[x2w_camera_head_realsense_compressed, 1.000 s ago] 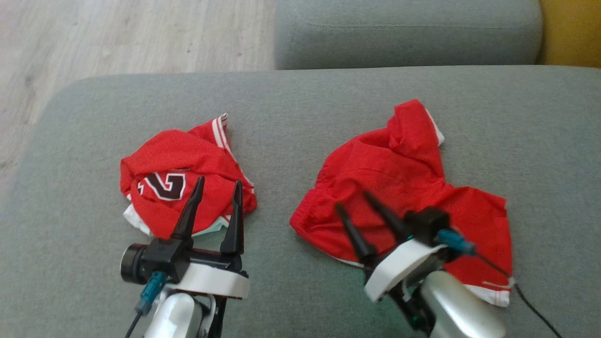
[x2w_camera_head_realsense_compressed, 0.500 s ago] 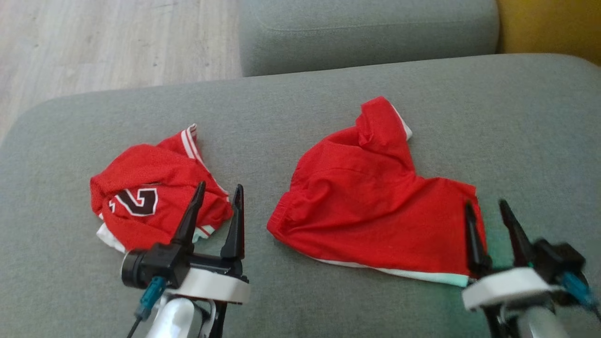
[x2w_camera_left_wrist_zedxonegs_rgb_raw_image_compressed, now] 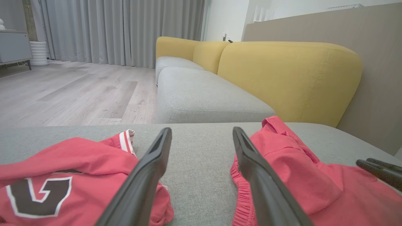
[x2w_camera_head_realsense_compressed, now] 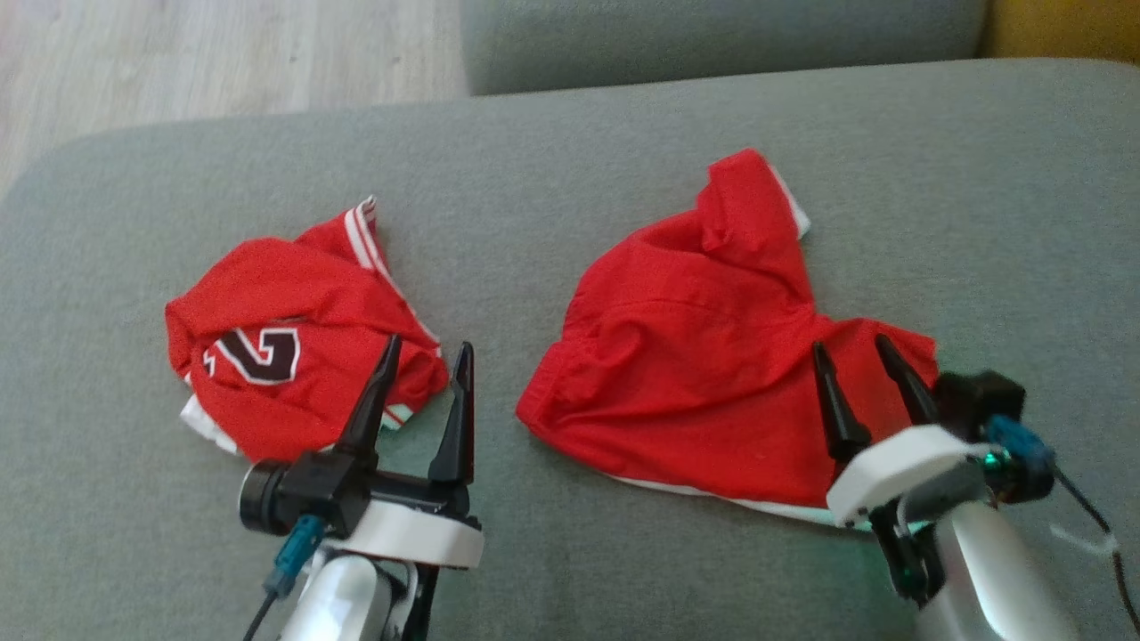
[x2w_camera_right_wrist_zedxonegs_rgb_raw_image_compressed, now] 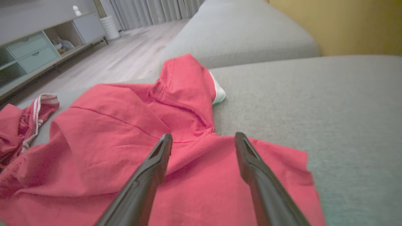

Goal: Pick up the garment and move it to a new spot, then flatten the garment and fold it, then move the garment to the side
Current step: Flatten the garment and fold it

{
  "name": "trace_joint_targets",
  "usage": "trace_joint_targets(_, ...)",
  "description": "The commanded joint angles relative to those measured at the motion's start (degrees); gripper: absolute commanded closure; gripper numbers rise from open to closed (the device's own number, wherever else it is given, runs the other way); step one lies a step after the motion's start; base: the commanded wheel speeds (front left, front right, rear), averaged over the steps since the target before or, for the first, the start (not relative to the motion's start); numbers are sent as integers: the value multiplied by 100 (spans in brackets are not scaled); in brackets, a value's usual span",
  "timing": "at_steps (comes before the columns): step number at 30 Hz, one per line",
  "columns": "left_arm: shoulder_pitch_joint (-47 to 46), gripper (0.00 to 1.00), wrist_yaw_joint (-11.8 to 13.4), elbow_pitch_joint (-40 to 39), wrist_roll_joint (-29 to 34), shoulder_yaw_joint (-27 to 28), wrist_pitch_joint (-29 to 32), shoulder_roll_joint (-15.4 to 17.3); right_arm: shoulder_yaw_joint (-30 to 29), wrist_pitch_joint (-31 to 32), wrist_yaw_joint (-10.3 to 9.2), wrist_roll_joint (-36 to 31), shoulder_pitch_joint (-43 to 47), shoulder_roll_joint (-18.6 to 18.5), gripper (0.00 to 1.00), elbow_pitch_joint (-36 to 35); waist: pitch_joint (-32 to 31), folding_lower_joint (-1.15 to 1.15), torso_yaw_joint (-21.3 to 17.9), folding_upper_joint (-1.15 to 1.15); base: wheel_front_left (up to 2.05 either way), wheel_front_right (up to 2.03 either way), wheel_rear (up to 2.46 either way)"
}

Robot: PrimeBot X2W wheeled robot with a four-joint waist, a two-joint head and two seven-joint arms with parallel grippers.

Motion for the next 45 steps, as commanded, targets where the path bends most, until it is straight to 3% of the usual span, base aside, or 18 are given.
trace_joint_targets(1, -320, 0, -17, -150, -33, 133, -55, -1, 120, 205, -3, 87, -344, -19, 0, 102, 170, 0, 166, 0, 0, 0, 0)
trace_joint_targets(7, -404, 0, -31, -132, -45, 110, -55, -1, 148, 765, -3, 553, -972, -19, 0, 1024, 350, 0, 354, 0, 0, 0, 0)
trace_joint_targets(15, -435, 0, 3, -155, -94, 68, -55, -1, 237, 803, -3, 761, -1427, -18, 0, 1776, 397, 0, 454, 0, 0, 0, 0)
trace_joint_targets(16, -431, 0, 6, -160, -97, 64, -55, -1, 271, 824, -3, 765, -1469, -18, 36, 1869, 399, 0, 464, 0, 0, 0, 0)
trace_joint_targets(17, -427, 0, 8, -161, -98, 60, -55, -1, 304, 819, -3, 764, -1506, -18, 100, 1944, 398, 0, 474, 0, 0, 0, 0)
trace_joint_targets(23, -417, 0, 6, -145, -63, 99, -55, -1, 171, 512, -3, 747, -1746, -18, 100, 2245, 376, 0, 507, 0, 0, 0, 0)
trace_joint_targets(34, -472, 0, 27, -185, -105, 46, -55, -1, -1023, 414, -3, 31, -2621, -236, 100, 2851, 491, 0, 604, 0, 0, 0, 0)
trace_joint_targets(37, -500, 0, 42, -187, -114, 50, -55, -1, -1104, 355, -3, -263, -2767, -337, 100, 2966, 524, 0, 608, 0, 0, 0, 0)
trace_joint_targets(38, -506, 0, 47, -186, -112, 59, -55, -1, -1105, 297, -3, -409, -2796, -372, 0, 2985, 525, 0, 595, 0, 0, 0, 0)
trace_joint_targets(45, -501, 0, 36, -201, -92, 184, -55, -1, -960, -549, -3, -763, -2582, -175, 0, 2691, 342, 0, 320, 0, 0, 0, 0)
